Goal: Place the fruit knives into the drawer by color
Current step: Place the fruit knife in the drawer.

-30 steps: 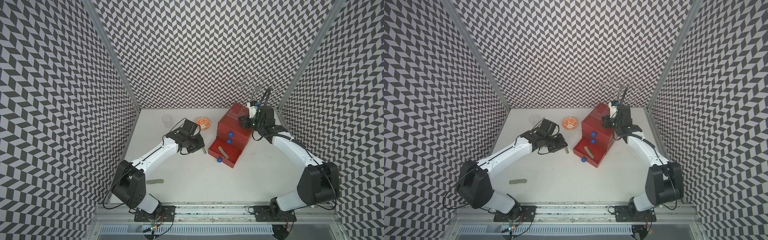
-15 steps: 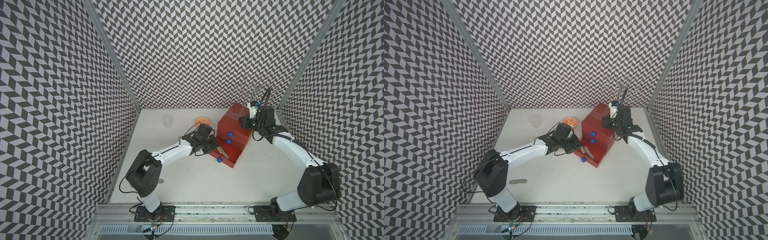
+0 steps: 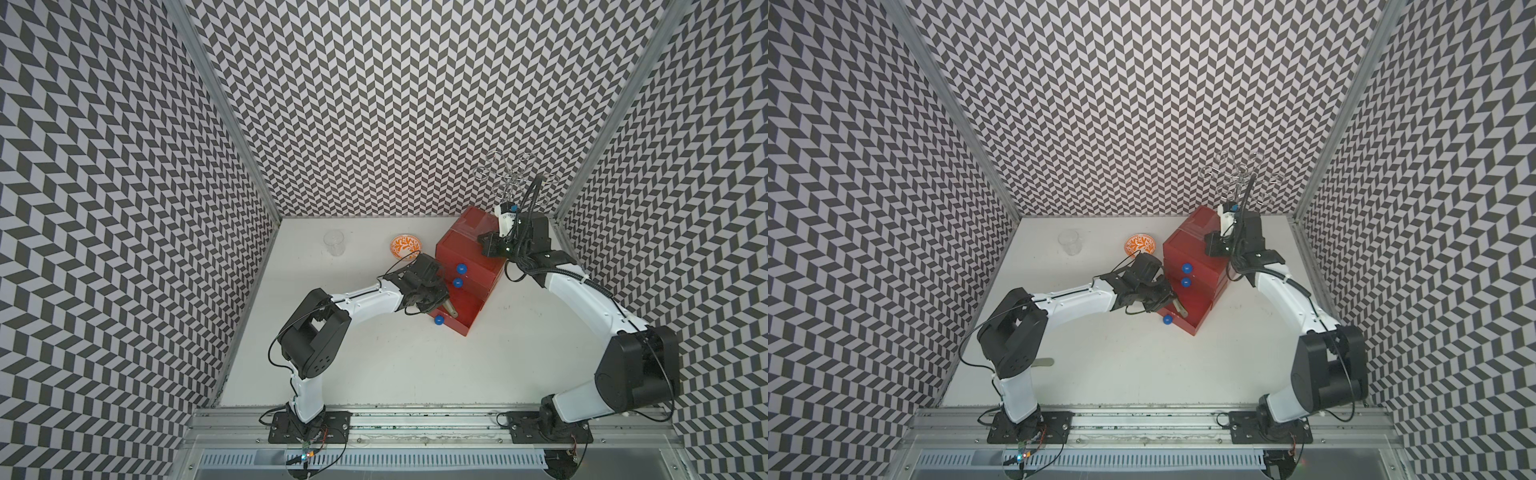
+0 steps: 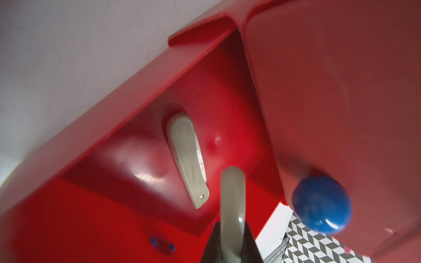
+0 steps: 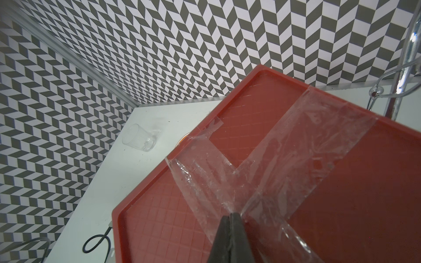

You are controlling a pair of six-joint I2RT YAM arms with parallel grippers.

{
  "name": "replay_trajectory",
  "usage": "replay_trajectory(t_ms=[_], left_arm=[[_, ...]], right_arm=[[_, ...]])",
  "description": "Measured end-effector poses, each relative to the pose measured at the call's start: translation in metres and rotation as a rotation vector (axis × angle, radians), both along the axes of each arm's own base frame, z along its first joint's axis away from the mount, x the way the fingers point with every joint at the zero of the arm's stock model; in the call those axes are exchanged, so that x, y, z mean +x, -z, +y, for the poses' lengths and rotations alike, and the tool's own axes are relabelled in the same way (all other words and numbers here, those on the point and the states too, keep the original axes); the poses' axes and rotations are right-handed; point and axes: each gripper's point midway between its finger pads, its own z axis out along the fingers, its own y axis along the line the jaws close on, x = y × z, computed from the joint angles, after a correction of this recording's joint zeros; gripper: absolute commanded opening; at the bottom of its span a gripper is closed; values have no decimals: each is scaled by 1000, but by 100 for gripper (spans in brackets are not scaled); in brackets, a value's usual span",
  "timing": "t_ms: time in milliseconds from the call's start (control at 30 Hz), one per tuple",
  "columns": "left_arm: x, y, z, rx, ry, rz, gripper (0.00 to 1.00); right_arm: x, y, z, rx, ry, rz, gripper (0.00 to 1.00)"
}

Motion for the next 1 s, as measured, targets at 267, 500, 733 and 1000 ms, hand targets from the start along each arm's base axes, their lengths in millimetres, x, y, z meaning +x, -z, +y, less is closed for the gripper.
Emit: replay_trajectory(t_ms=[267, 500, 733, 1000], left_arm=[[2, 14, -9, 20, 7, 13, 0], [0, 17, -13, 23, 17, 15, 2], [1, 25, -15, 33, 18, 24, 17], [4, 29, -18, 38, 18, 22, 27]], right_arm=[[0, 0, 0, 1, 0, -5, 1], [0, 0, 0, 1, 0, -6, 1], [0, 0, 0, 1, 0, -6, 1], [0, 0, 0, 1, 0, -7, 1]])
